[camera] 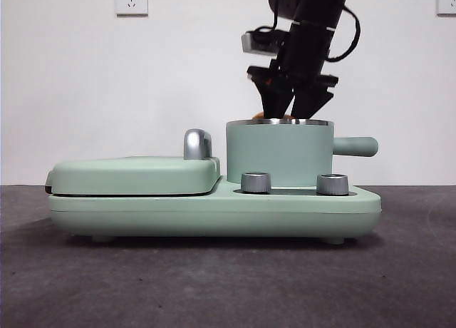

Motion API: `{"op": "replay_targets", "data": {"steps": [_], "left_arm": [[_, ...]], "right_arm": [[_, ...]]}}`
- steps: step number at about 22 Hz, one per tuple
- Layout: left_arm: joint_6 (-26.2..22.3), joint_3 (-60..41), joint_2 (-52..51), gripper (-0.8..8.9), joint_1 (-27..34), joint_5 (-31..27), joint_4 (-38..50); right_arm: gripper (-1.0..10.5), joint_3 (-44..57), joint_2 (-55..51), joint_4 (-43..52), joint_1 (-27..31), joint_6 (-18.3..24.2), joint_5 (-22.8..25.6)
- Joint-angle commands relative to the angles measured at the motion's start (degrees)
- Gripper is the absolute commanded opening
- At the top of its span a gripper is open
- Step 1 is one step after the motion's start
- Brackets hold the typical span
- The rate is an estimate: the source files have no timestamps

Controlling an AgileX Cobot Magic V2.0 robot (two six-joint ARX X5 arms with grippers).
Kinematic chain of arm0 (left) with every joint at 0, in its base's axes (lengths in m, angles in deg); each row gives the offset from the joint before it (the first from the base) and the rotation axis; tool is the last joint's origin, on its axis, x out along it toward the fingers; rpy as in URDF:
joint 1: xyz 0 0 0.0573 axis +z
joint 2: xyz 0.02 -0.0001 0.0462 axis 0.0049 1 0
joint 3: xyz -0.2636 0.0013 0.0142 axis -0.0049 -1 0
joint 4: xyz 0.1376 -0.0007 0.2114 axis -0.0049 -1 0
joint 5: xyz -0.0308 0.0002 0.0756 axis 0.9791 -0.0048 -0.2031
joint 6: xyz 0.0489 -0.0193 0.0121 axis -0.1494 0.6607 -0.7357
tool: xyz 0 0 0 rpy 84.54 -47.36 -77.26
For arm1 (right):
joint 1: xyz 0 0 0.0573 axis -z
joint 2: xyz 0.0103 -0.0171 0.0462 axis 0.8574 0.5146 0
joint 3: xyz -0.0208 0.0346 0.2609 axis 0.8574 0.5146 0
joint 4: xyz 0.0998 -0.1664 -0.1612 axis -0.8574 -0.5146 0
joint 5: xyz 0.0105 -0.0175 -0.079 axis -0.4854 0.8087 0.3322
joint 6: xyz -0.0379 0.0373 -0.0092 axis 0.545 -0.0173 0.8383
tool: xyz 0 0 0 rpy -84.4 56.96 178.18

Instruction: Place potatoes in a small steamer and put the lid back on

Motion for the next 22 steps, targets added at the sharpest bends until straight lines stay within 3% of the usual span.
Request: {"op": "replay_targets", "data": {"steps": [1, 9, 12, 15, 18, 22], "left_arm": [[-0.52, 1.51, 0.31, 0.15, -0.15, 0.13, 1.9], [-0.5, 1.51, 0.31, 0.15, -0.15, 0.13, 1.86], [-0.48, 1.51, 0.31, 0.15, -0.15, 0.13, 1.84], [-0.07, 1.51, 0.31, 0.14, -0.17, 0.94, 1.86], [0.0, 1.51, 0.74, 0.14, -0.31, 2.29, 1.9], [0.0, 1.51, 2.1, 0.14, -1.18, 2.29, 2.4]], "right_arm": [[1.7, -1.62, 1.84, 0.98, -0.22, 0.44, -0.17], [3.0, -1.62, 3.61, 1.64, -0.35, 0.57, -0.42], [4.3, -3.32, 1.29, 1.75, -0.37, 0.81, -1.09], [4.2, -7.87, -4.09, -2.12, -0.31, 0.37, -1.09], [3.2, -8.61, -12.31, -5.16, 0.26, 0.33, -1.07], [3.2, -7.32, -22.05, -13.68, 2.21, 0.35, -1.05]]}}
